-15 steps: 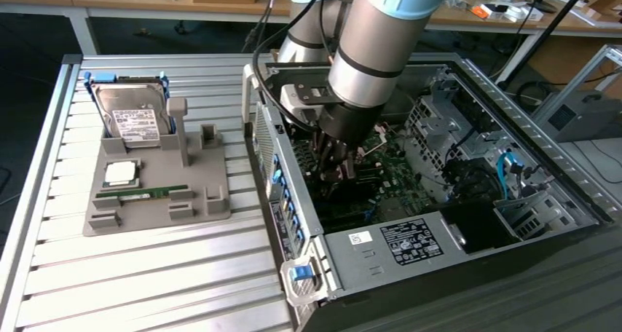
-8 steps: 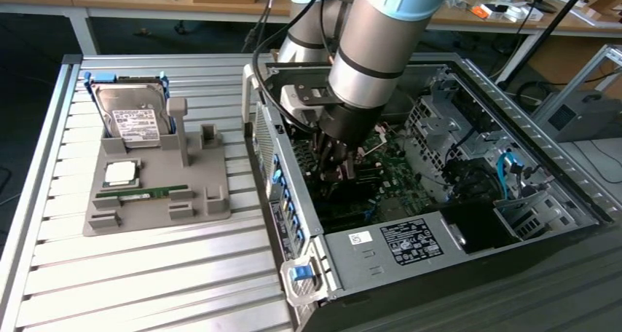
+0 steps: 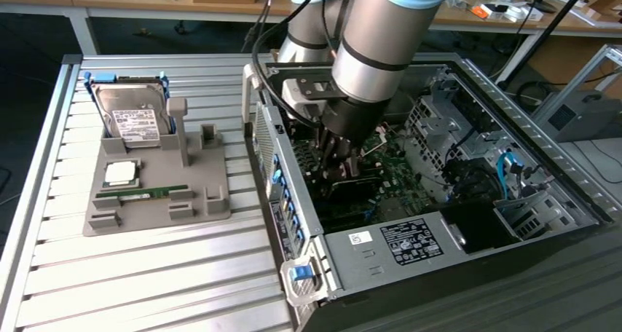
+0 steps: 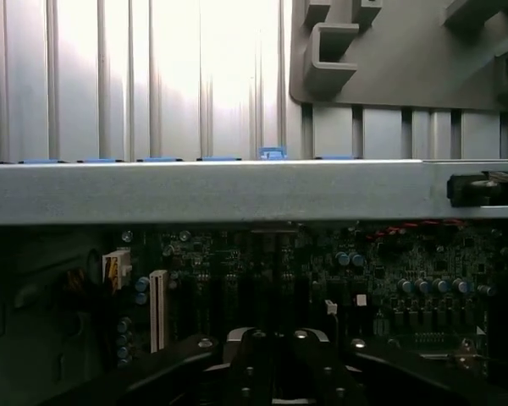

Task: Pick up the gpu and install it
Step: 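Press down on the gpu until it lock into place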

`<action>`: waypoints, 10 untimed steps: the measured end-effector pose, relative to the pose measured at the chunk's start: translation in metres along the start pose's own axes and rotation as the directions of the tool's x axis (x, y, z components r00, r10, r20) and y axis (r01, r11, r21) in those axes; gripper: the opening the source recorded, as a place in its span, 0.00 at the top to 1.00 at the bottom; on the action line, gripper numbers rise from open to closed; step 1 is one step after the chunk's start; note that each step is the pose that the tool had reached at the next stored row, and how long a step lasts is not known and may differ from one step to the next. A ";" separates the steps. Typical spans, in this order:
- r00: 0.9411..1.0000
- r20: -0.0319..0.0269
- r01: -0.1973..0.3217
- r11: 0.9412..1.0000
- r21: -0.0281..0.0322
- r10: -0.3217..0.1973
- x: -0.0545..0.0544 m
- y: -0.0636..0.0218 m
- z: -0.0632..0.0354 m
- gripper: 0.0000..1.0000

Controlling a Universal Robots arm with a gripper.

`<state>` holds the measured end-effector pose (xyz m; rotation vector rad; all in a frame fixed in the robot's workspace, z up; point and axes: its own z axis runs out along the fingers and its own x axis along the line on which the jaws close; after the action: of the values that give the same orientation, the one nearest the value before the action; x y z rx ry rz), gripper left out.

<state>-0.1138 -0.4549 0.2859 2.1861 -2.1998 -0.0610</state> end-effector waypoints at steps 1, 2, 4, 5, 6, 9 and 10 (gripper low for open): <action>1.000 0.000 0.000 1.000 0.000 0.000 0.000 0.0000 0.0001 0.89; 1.000 0.000 0.000 1.000 0.000 0.000 0.000 0.0001 0.0001 0.89; 1.000 0.000 0.000 1.000 0.000 0.000 0.004 0.0002 0.0003 0.89; 1.000 0.000 0.000 1.000 0.000 0.000 0.007 0.0002 0.0005 0.89; 1.000 0.000 0.000 1.000 0.000 0.000 0.010 0.0002 0.0015 0.89; 1.000 0.000 0.000 1.000 0.000 0.000 0.013 -0.0001 0.0077 0.89; 1.000 0.000 0.000 1.000 0.000 0.000 0.013 -0.0003 0.0100 0.89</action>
<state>-0.1141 -0.4680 0.2758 2.1859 -2.1997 -0.0614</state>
